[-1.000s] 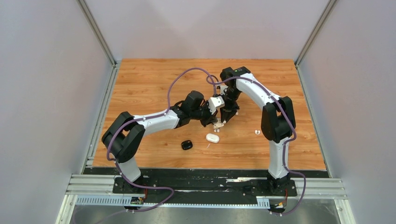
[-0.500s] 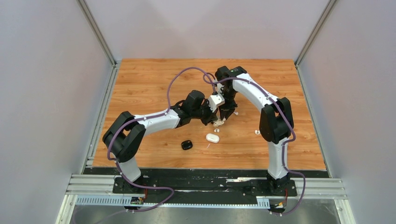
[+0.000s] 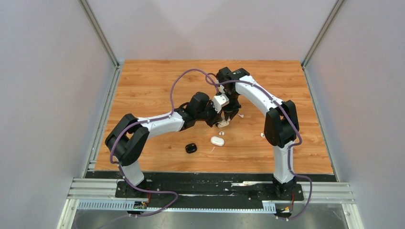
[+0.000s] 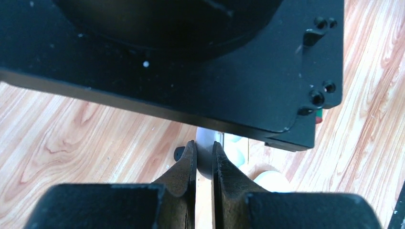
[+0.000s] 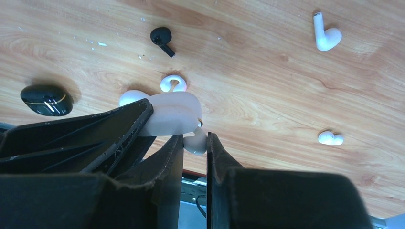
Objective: Insert the wireless bluetooth earbuds into the charging case
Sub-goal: Place the earbud in the charging case.
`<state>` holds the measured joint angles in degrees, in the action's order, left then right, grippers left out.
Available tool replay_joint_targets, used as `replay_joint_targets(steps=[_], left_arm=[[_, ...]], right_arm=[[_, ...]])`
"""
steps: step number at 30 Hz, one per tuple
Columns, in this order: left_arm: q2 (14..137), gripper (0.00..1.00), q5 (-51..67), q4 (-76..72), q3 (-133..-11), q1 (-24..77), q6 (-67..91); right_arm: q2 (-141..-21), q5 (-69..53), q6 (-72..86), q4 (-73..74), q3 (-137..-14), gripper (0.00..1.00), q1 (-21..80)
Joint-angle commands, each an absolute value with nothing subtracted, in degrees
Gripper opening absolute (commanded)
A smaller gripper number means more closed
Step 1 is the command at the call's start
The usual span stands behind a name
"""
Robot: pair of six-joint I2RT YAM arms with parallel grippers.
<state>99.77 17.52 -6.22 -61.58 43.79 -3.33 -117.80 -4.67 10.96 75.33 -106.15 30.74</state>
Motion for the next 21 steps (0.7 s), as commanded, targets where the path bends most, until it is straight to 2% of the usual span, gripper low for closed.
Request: replay_joint_targets(steps=[1,6,21], left_arm=[[99.5,0.0,16.0,-8.9,-64.2,41.9,6.8],[99.7,0.0,19.0,-11.9,-62.3,39.2,13.6],[101.5,0.0,21.7,-14.8,-62.0,36.6,18.9]], right_arm=[[-117.6,6.4,10.6,73.3,-106.5,0.0,33.4],[-116.9,8.8,11.8,72.1,-106.8,0.0,33.5],[-115.7,10.9,11.0,69.8,-108.7,0.0,34.4]])
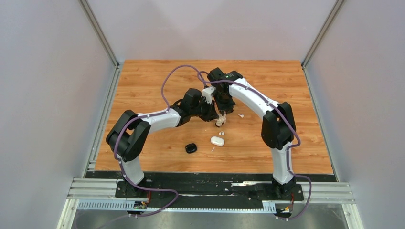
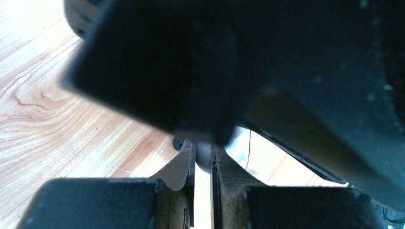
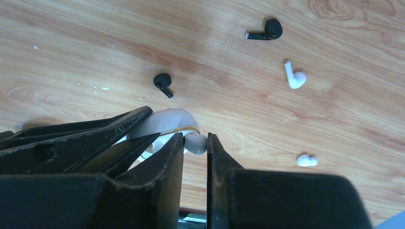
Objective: Insert the wireless bluetooth earbuds into the charging case
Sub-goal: Place the earbud in the charging case.
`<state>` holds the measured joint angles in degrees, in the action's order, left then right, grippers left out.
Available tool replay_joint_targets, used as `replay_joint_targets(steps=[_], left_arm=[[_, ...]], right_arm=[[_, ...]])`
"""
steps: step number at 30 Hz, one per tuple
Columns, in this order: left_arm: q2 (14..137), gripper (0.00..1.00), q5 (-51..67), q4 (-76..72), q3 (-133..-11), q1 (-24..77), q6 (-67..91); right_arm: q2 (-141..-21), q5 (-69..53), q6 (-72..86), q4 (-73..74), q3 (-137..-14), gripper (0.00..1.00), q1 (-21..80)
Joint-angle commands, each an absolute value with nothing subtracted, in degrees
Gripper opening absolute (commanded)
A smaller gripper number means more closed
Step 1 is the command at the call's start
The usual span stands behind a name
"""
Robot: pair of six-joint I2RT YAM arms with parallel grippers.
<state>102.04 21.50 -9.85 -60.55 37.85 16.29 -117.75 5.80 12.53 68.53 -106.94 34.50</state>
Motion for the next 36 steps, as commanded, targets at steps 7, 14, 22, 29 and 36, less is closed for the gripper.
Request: replay_joint_targets(steps=[7,14,22,29,36], left_arm=[[101.7,0.0,20.9,-14.7,-62.1,36.2,19.1],[101.7,0.0,21.3,-15.2,-62.1,36.1,19.2],[101.4,0.0,21.9,-16.5,-61.7,35.2,20.6],[101.4,0.0,21.4,-15.5,-61.9,35.1,19.6],[99.0,0.0,22.9,-11.8,-61.8,34.2,14.0]], right_arm=[[-114.4,11.0,10.5,69.4,-108.2,0.0,35.0],[-113.9,14.2,7.3,66.1,-107.4,0.0,37.0],[-110.3,20.1,5.3,63.0,-102.1,0.0,41.4],[-110.9,22.4,5.4,62.2,-104.3,0.0,41.4],[-105.6,13.4,2.0,59.1,-103.7,0.0,35.5]])
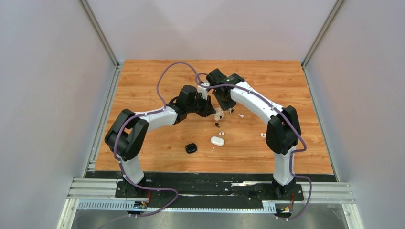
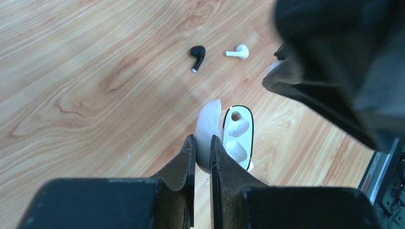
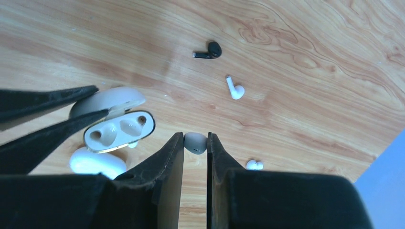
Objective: Insert the wireless bluetooth earbuds into the charging case
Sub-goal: Place the earbud in the charging case.
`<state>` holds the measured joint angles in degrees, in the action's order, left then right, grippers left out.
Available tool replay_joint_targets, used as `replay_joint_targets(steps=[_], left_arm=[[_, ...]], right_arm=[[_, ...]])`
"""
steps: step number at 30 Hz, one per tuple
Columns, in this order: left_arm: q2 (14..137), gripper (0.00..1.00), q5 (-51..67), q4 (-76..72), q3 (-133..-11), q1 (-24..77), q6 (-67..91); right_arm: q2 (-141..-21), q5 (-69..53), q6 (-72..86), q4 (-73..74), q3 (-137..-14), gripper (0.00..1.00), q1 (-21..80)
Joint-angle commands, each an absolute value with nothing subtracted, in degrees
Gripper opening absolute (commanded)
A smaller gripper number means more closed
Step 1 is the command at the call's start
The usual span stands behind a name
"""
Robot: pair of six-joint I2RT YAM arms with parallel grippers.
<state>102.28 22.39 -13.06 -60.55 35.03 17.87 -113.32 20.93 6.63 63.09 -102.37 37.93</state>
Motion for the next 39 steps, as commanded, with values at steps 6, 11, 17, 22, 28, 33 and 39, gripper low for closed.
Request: replay_joint_targets(steps=[6,11,17,22,28,33,39], left_arm=[[95.6,0.0,26.6,-10.5,-61.6,33.2,4.9],[94.3,0.0,30.0,-6.1,-64.1,33.1,1.6],[92.3,0.0,40.1,-3.4,-65.8,33.0,-2.1],[90.6,0.0,45.2,0.6,-66.7,33.0,-7.3],[89.7,0.0,50.5,8.4,-68.5,33.0,-14.5],[89.3,0.0,51.0,10.1,-69.4,33.0,-14.5],[87.9,0.0,43.0,10.6,-70.1,33.0,-12.8]], right_arm=[[-89.1,-1.3,-9.9,34.6,-86.9,0.0,30.9],[-75.0,-9.3,-21.1,17.8,-69.3,0.0,32.7],[-65.8,-18.0,-29.3,-1.0,-54.9,0.0,33.8],[-64.7,-24.5,-34.6,-0.8,-53.7,0.0,35.3],[-62.7,-34.8,-42.8,4.7,-52.6,0.0,35.4],[-61.1,-38.3,-46.5,6.5,-50.8,0.0,35.4],[-64.9,-35.0,-41.1,12.0,-55.6,0.0,35.5]])
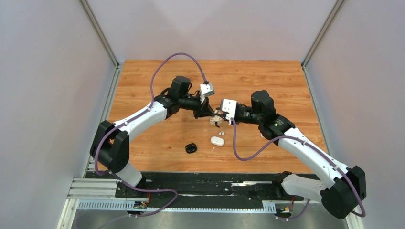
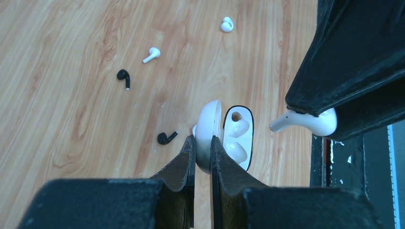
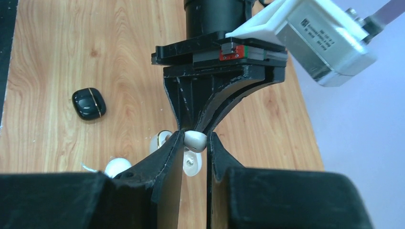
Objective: Insert the wireless bluetooth earbuds into the charging case
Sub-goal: Place the earbud in the charging case.
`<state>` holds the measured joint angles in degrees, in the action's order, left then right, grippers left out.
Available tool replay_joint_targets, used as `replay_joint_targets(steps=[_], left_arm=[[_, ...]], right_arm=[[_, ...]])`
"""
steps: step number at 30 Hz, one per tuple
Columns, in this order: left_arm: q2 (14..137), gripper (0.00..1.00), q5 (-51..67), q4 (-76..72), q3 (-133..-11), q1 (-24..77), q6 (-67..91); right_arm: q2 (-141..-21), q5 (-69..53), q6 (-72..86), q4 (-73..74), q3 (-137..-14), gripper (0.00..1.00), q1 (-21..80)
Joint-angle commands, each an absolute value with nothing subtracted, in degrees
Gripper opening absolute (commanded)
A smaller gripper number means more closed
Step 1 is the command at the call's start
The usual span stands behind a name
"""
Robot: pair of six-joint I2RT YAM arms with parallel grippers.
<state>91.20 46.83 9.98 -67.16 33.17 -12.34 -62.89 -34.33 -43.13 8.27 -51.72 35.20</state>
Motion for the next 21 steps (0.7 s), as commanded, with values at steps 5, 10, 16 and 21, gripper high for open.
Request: replay_joint_targets(steps=[5,10,16,21], left_arm=[[87.0,0.0,40.6,10.5,-70.0,33.0,-12.5],[86.5,0.0,39.6,9.1,-69.4,33.0,-11.5],[86.6,0.0,39.7,8.6,-69.4,33.0,-11.6],[86.6,0.0,39.9,8.7,-69.4,33.0,-12.4]], right_arm=[[-66.5,-31.3,-37.1,13.2,-56.6,0.0,36.4],[-68.1,-27.7,-34.7,14.1,-57.4,0.0,37.5],[-69.5,-23.1,-34.5,14.5,-57.7,0.0,38.2],[-70.8,-19.7,-33.9,14.5,-58.0,0.0,38.4]])
